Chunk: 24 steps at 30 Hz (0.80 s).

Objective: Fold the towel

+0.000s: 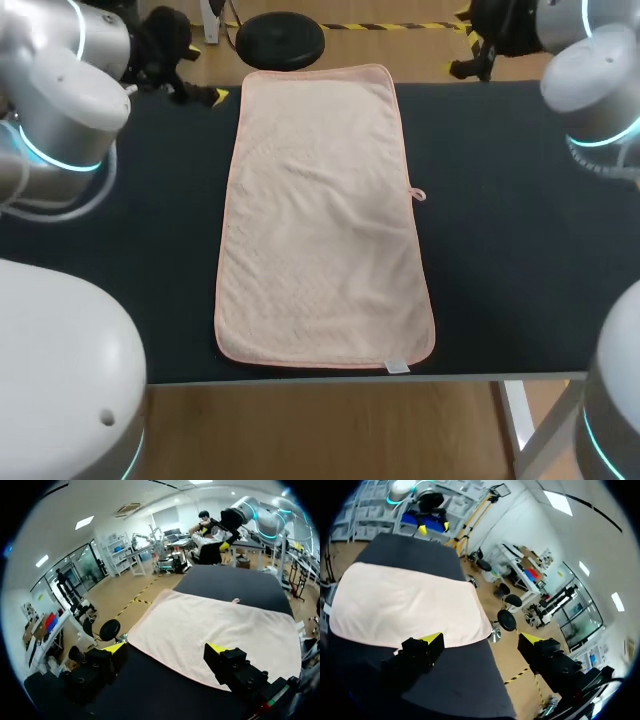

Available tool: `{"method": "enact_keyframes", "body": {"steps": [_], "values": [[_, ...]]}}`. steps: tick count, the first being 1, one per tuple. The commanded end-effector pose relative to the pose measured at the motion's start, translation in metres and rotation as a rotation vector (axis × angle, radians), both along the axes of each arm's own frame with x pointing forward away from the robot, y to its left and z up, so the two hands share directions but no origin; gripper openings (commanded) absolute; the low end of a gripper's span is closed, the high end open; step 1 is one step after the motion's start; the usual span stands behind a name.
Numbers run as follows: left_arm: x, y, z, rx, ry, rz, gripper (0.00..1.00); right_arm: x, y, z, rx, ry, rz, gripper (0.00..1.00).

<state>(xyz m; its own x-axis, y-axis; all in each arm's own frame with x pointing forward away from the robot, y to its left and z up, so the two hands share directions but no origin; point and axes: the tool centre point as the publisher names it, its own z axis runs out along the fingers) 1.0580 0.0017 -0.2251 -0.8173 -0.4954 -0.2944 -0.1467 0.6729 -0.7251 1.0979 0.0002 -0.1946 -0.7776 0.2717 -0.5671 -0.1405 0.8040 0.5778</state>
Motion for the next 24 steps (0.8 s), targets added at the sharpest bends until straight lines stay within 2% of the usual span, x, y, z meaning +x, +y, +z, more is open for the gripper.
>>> {"method": "enact_keyframes", "body": {"steps": [1,13,16,22,24], "values": [[0.003,0.003,0.006,0.397,0.087,-0.129,1.00,0.005,-0.001,0.005,-0.461,0.084,0.166,1.00],[0.003,0.003,0.006,0.397,0.087,-0.129,1.00,0.005,-0.001,0.005,-0.461,0.084,0.166,1.00],[0.008,-0.001,0.006,0.505,0.085,-0.157,1.00,0.005,0.011,0.007,-0.512,0.113,0.167,1.00],[0.010,-0.015,0.005,0.655,0.140,-0.198,1.00,-0.002,0.035,0.010,-0.634,0.202,0.107,1.00],[0.008,-0.020,0.004,0.675,0.131,-0.213,1.00,-0.005,0.041,0.010,-0.660,0.231,0.082,1.00]]}}
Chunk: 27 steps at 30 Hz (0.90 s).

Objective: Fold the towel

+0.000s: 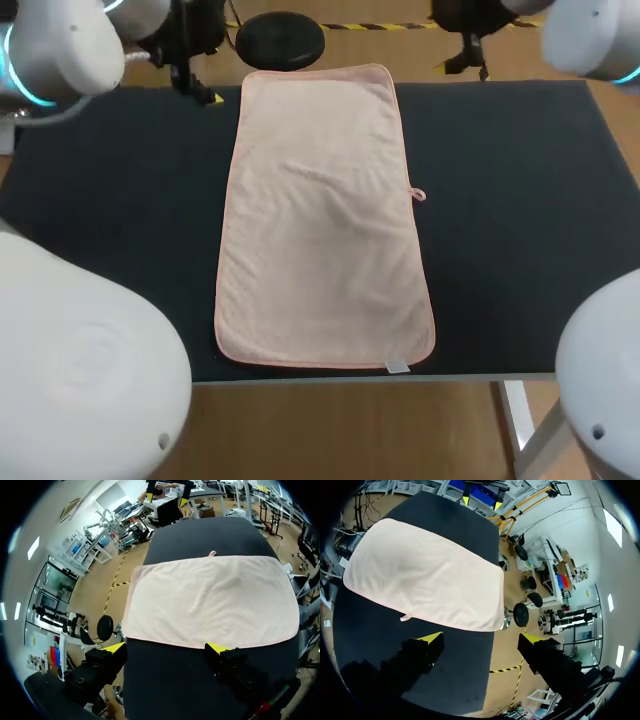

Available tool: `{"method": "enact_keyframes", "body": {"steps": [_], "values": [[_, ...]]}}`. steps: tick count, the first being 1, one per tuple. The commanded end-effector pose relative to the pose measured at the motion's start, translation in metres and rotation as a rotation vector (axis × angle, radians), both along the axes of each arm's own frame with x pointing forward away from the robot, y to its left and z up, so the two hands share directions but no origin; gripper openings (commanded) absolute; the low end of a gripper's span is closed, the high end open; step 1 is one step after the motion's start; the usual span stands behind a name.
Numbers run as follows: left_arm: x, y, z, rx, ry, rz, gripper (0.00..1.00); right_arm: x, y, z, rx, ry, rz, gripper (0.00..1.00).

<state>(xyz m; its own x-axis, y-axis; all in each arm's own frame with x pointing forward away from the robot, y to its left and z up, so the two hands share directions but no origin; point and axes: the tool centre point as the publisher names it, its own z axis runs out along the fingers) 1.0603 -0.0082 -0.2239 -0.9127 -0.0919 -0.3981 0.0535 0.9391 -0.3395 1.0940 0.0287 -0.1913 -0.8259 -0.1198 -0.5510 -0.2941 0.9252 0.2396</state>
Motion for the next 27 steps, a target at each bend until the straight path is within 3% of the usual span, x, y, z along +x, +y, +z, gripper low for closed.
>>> {"method": "enact_keyframes", "body": {"steps": [1,9,14,20,27], "values": [[0.005,-0.014,0.001,0.240,0.045,0.054,1.00,-0.003,0.014,0.006,-0.288,0.139,-0.168,1.00],[0.002,-0.024,-0.019,0.310,0.026,0.002,1.00,-0.013,0.021,-0.016,-0.256,0.232,-0.324,1.00],[0.004,-0.026,-0.030,0.338,0.005,-0.007,1.00,-0.017,0.028,-0.028,-0.261,0.240,-0.387,1.00],[0.009,-0.026,-0.048,0.321,0.009,0.005,1.00,-0.020,0.039,-0.047,-0.235,0.226,-0.350,1.00],[0.009,-0.033,-0.071,0.333,0.074,-0.005,1.00,-0.038,0.040,-0.081,-0.279,0.359,-0.277,1.00]]}}
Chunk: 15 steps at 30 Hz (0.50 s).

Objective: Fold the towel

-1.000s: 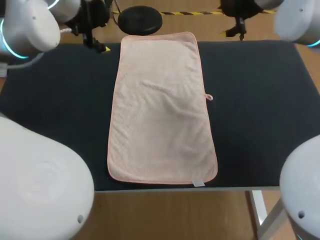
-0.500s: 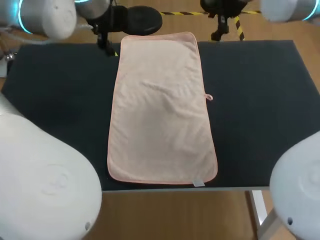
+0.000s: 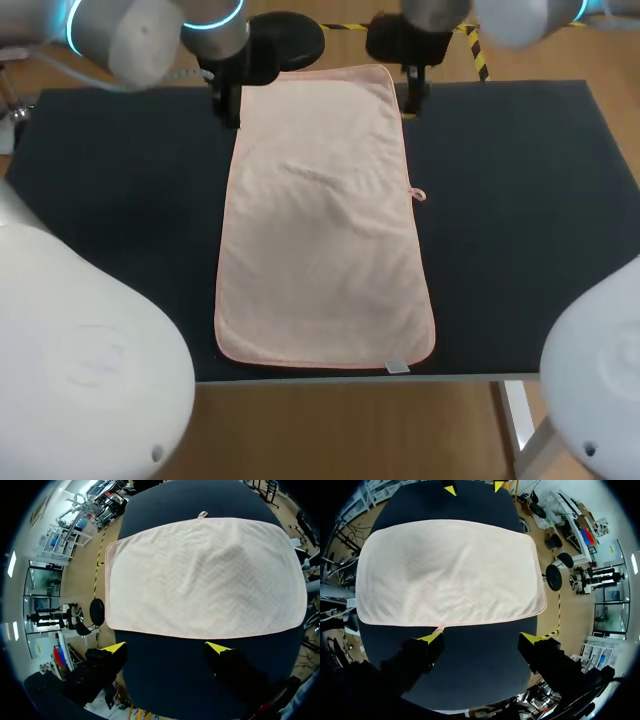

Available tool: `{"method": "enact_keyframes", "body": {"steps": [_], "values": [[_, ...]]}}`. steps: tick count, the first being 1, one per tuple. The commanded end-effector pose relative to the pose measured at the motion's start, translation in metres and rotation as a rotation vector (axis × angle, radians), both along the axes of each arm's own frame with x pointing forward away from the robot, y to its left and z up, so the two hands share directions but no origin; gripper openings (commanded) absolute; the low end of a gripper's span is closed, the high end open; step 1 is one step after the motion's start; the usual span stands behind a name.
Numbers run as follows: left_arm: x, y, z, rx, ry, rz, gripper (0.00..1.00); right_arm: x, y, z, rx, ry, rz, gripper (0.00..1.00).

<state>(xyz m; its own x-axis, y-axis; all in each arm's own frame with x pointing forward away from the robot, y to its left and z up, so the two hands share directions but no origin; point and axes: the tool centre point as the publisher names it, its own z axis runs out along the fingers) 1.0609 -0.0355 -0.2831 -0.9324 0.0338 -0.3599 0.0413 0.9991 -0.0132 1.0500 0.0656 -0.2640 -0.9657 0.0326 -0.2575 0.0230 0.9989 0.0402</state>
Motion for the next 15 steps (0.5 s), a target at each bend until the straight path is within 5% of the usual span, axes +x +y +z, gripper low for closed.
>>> {"method": "enact_keyframes", "body": {"steps": [1,15], "values": [[0.008,-0.007,-0.015,-0.007,0.034,-0.004,1.00,0.005,0.003,-0.012,-0.022,0.063,0.002,1.00],[-0.018,-0.011,-0.051,-0.067,0.102,0.048,1.00,-0.016,0.014,-0.050,0.025,0.096,0.111,1.00]]}}
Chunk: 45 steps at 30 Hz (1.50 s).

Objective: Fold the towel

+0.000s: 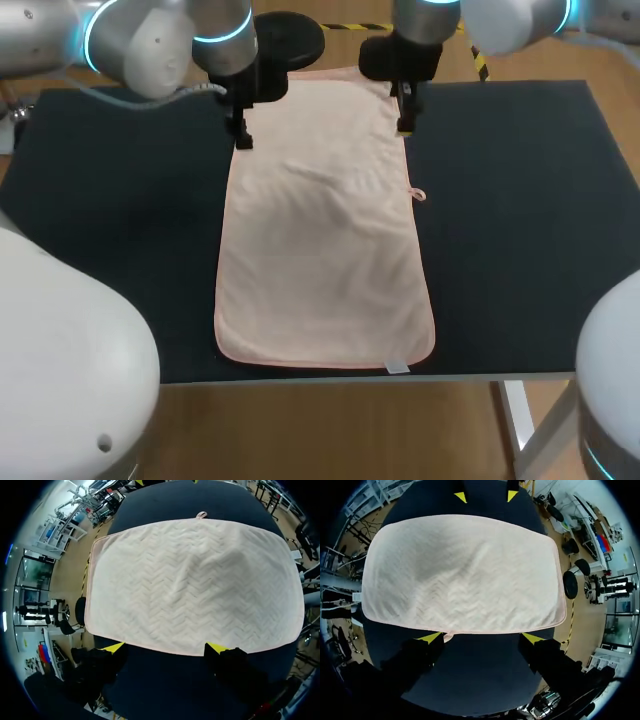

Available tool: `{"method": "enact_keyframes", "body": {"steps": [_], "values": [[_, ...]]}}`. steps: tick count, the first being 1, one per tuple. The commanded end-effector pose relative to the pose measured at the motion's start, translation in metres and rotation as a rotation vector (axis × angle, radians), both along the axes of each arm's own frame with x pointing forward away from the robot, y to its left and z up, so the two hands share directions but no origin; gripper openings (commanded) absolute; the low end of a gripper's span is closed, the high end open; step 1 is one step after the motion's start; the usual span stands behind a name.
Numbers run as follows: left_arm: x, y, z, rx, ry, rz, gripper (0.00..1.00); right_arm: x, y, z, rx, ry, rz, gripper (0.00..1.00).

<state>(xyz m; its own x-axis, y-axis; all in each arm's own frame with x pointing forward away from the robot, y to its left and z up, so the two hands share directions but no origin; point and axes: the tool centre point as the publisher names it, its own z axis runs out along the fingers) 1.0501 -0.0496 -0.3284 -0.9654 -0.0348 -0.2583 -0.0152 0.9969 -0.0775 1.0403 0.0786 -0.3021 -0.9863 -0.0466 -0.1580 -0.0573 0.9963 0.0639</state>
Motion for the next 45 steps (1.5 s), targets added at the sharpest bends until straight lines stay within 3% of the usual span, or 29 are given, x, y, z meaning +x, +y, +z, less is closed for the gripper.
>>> {"method": "enact_keyframes", "body": {"steps": [1,9,13,25,34,45], "values": [[-0.010,0.003,-0.008,-0.003,-0.003,-0.004,1.00,-0.009,0.002,-0.015,0.007,-0.002,0.028,1.00],[-0.020,0.000,-0.034,0.019,0.043,-0.050,1.00,-0.024,0.001,-0.043,-0.006,0.032,0.041,1.00],[-0.019,-0.002,-0.046,-0.010,0.050,-0.069,1.00,-0.027,0.001,-0.052,-0.007,0.036,0.041,1.00],[-0.009,0.002,-0.076,0.013,0.064,-0.058,1.00,-0.012,-0.002,-0.083,-0.023,0.037,0.013,1.00],[-0.002,0.006,-0.086,0.022,0.087,-0.063,1.00,-0.006,-0.003,-0.097,-0.021,0.042,0.001,1.00],[-0.002,0.005,-0.094,0.024,0.100,-0.064,1.00,-0.014,-0.003,-0.110,-0.021,0.063,0.000,1.00]]}}
